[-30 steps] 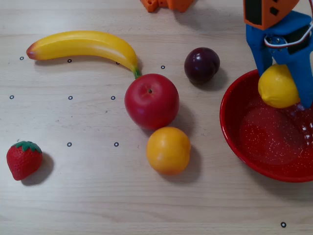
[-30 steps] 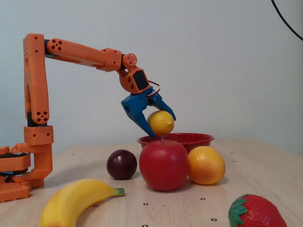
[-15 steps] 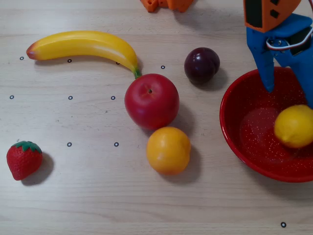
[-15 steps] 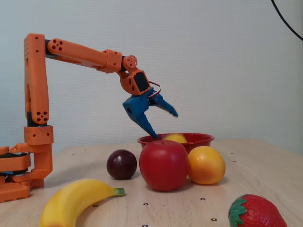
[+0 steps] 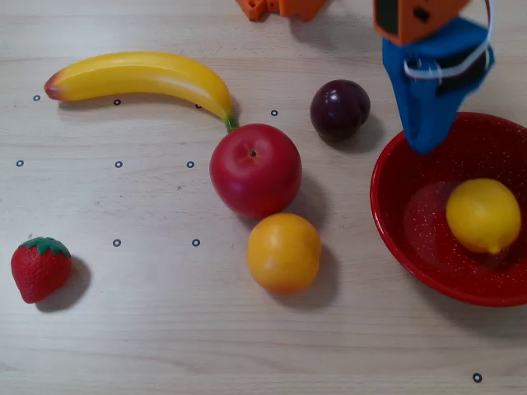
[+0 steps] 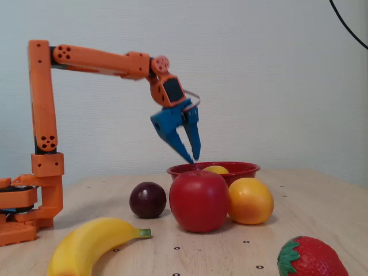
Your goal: Put the lemon in the red bowl.
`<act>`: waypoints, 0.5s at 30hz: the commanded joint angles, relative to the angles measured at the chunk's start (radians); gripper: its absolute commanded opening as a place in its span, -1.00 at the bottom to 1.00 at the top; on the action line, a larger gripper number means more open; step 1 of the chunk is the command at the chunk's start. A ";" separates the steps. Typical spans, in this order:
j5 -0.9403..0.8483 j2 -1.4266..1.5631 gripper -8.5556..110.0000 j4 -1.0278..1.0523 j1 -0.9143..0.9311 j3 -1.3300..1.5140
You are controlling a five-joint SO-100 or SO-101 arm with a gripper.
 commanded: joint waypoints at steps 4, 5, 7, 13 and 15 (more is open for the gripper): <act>-0.041 0.198 -0.85 0.032 -0.121 -0.071; -0.038 0.218 -0.85 0.035 -0.138 -0.058; -0.034 0.264 -0.85 0.041 -0.172 -0.032; -0.034 0.403 -0.85 0.066 -0.279 0.087; -0.031 0.468 -0.85 0.055 -0.313 0.156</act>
